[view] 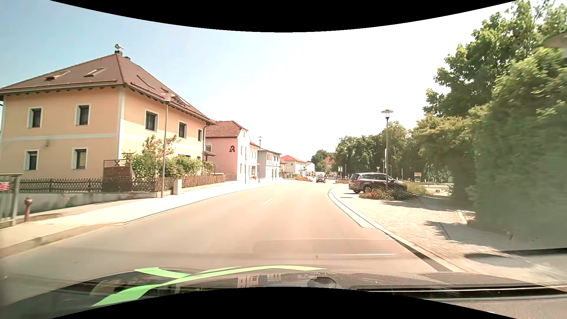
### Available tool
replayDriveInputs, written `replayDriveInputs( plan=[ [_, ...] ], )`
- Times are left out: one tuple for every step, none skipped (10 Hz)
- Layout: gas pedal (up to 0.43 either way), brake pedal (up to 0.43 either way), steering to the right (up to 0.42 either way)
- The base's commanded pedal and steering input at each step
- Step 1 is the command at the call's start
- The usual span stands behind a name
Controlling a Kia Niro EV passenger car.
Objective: Follow the waypoints while adhering to traffic rules and regulations
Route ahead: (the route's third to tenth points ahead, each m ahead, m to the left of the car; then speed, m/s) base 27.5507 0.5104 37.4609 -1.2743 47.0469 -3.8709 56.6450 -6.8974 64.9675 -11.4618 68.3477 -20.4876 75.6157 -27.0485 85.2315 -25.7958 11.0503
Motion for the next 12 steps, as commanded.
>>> replayDriveInputs(
  plan=[
    [0.0, 0.0, 0.007],
    [0.0, 0.0, 0.011],
    [0.0, 0.0, 0.016],
    [0.0, 0.0, 0.017],
    [0.0, 0.0, 0.018],
    [0.0, 0.0, 0.017],
    [0.0, 0.0, 0.017],
    [0.0, 0.0, 0.019],
    [0.0, 0.0, 0.021],
    [0.0, 0.0, 0.025],
    [0.0, 0.0, 0.027],
    [0.0, 0.0, 0.028]
  ],
)
